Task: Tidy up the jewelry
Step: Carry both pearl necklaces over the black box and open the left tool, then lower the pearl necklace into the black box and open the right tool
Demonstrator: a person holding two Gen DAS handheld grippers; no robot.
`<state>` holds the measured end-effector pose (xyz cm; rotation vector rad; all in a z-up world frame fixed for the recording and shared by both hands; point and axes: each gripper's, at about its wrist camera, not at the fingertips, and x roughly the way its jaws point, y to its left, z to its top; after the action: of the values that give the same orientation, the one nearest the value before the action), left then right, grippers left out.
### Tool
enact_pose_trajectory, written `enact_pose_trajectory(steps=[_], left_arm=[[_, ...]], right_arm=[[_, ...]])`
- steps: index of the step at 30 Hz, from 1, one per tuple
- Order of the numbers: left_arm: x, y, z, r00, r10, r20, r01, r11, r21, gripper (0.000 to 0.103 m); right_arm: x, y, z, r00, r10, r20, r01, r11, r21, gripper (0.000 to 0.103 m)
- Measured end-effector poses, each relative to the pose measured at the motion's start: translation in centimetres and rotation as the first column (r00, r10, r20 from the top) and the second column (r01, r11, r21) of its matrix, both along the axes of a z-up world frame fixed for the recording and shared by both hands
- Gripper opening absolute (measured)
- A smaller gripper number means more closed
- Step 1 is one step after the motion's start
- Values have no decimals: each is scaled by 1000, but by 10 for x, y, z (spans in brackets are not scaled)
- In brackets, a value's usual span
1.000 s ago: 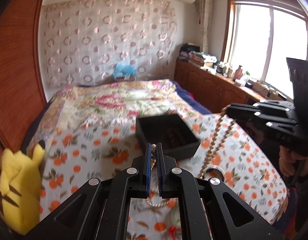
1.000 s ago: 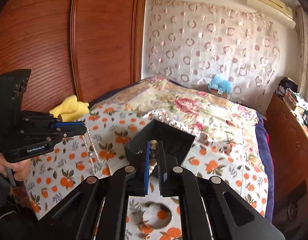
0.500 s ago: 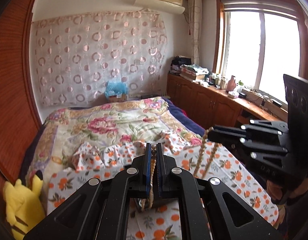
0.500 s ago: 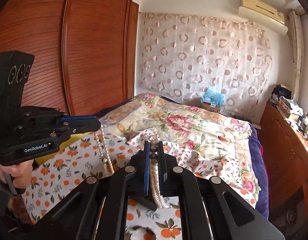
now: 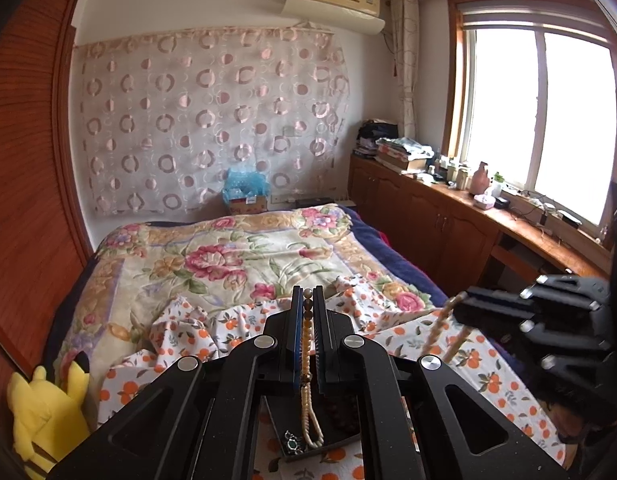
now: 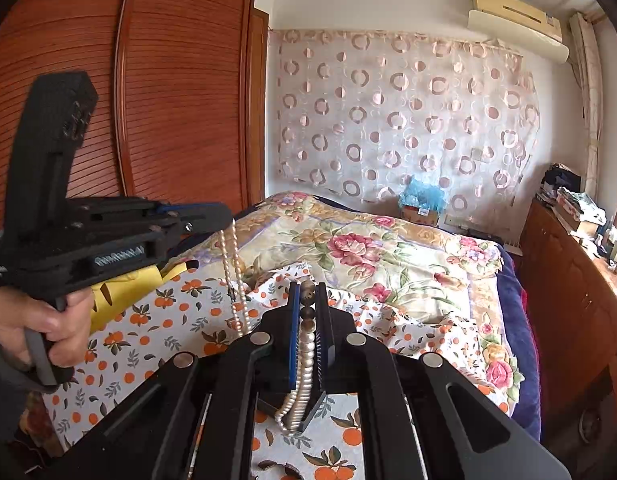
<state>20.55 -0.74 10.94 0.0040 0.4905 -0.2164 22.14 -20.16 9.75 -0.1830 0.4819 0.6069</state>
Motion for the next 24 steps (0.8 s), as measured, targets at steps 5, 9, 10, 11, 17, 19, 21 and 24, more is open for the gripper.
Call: enact_pose_trajectory(steps=[5,9,10,11,17,19,21,24], left_arm=[[13,6,-35,998,12,-69,-13,1000,-6,4],[20,11,-69,990,10,-137,-13,1000,-20,5],[19,13,-74,989,12,-147,-15,1000,-20,9],[18,14,-81,987,12,-158,-15,1000,-21,13],[-1,25,-109,984,43,-172,-40,999,18,26],[-11,29,-116,983,52,-174,-46,998,36,26],[-19,32,-121,982,58,-178,-51,998,42,27],[-31,39,-130,980,61,-192,-55,998,36,27]], right_arm=[[5,0,9,1000,-1,14,1,1000,11,8],[12,4,19,999,-8,34,7,1000,23,8],[15,5,21,999,-10,35,10,1000,27,8],[17,8,23,999,-13,37,12,1000,27,8],[39,20,17,1000,-18,9,17,999,38,8],[44,26,10,1000,-16,-11,17,999,37,9],[50,32,-2,999,-12,-41,13,999,32,9],[54,43,-19,997,-8,-72,10,1000,21,9]])
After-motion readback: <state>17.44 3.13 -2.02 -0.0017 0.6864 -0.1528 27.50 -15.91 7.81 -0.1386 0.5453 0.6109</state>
